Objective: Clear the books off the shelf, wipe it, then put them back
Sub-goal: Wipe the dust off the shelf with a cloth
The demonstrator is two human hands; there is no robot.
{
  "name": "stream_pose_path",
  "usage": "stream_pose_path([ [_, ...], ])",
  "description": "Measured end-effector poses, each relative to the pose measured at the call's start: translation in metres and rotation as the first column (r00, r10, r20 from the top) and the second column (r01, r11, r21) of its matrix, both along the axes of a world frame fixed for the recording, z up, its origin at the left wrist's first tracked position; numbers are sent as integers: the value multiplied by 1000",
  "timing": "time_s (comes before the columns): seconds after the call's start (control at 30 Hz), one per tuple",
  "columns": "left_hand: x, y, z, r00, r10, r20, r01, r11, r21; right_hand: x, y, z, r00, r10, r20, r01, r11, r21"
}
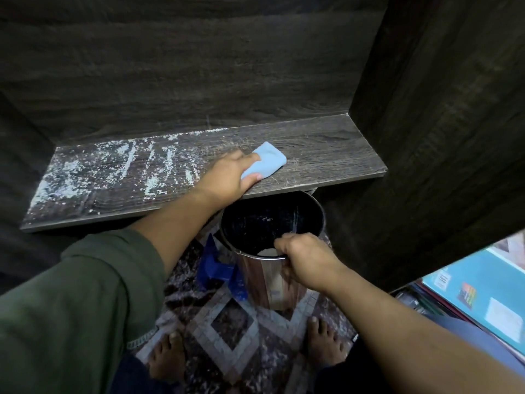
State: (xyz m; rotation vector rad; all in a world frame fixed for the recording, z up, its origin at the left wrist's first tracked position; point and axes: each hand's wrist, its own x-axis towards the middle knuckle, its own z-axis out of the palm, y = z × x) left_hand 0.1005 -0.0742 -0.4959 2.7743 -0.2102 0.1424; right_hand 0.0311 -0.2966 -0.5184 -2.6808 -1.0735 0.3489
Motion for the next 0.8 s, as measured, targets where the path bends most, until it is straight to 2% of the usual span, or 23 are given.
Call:
stream_pose_path([
  [0.27,-34,-25,-9,998,-54,34,57,994,-91,-3,-2,2,1000,24,18,-24,999,33],
  [0.37,-55,-28,-20,994,-71,83,88,971,-223,-4,-4,2,999,24,22,-25,999,45],
  [0.5,-53,-22,-9,959,86,270,9,944,-330,-3,-6,0,999,36,23,-37,998,59],
  [0.63,-29,-17,18,918,261,298,-131,910,-393,-3,-7,-1,999,38,10,-39,997,67],
  [0.7,-15,-16,22,929,298,219,-219,921,-323,-2,-6,0,999,44,9,-44,997,58],
  [0.8,-4,-15,8,953,302,37,-302,953,-11,-2,-6,1,999,46,-24,-45,997,63],
])
